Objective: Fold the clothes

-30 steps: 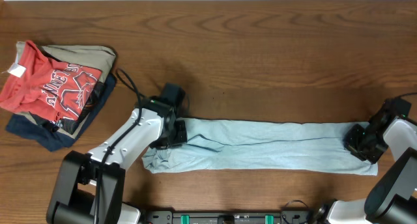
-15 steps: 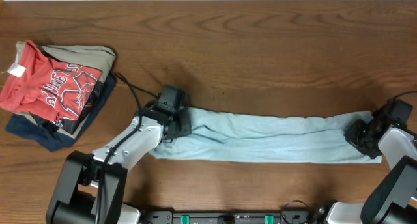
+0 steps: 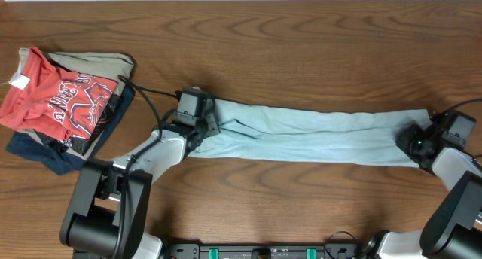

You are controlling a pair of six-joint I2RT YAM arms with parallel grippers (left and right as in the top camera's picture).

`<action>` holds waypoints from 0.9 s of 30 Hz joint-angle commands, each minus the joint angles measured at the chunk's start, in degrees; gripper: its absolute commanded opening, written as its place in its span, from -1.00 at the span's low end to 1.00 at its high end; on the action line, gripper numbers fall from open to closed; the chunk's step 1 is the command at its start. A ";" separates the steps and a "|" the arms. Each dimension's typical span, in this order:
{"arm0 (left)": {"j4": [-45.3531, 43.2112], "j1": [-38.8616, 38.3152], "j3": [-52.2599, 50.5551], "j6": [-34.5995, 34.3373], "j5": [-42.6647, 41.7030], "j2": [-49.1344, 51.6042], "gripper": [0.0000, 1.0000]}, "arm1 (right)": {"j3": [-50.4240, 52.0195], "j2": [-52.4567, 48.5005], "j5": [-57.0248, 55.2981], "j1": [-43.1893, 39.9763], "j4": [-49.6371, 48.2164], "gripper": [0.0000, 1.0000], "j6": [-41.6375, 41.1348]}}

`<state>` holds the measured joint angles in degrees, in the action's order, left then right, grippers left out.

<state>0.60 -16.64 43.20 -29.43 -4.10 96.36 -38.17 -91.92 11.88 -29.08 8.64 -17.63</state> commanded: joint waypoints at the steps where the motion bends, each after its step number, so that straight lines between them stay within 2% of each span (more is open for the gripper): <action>1: -0.26 2.40 -0.92 -1.11 2.16 1.44 -0.38 | 0.90 -1.03 2.03 2.67 -1.68 -0.43 -0.90; 7: 0.33 7.17 0.55 -1.03 -4.13 1.25 -0.38 | 0.09 -0.98 2.12 3.91 -2.93 -0.34 4.17; 9: 0.44 8.66 1.55 0.90 -8.48 0.70 -0.19 | -1.44 -0.79 2.80 3.91 -1.33 -0.24 6.16; 10: 0.59 9.16 2.08 1.90 -10.29 0.09 -0.16 | -2.51 -0.63 3.65 3.89 -0.31 -0.19 6.67; 12: 1.90 9.90 3.04 2.21 -10.99 -1.77 -0.03 | -4.87 -0.24 5.73 3.87 1.20 -0.14 7.52; 14: 3.37 10.49 3.82 2.21 -11.02 -4.37 0.25 | -8.22 0.50 7.34 3.87 3.30 -0.10 9.22; 16: 4.07 10.78 4.04 2.36 -11.04 -7.56 0.39 | -11.56 1.27 7.45 3.87 5.84 -0.05 11.67; 20: 7.76 10.86 4.04 2.60 -10.88 -16.11 0.43 | -18.18 1.60 6.97 3.87 11.08 0.49 22.16; 24: 15.37 10.86 4.02 2.60 -10.34 -21.88 0.49 | -19.02 1.36 0.83 3.41 16.22 0.58 34.10; 27: 21.46 10.86 4.02 2.62 -9.57 -23.02 0.51 | -18.18 0.02 -1.84 2.21 16.81 0.57 34.40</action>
<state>18.96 -6.04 46.76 -27.94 -14.44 73.52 -57.10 -90.89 13.91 -25.76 25.15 10.07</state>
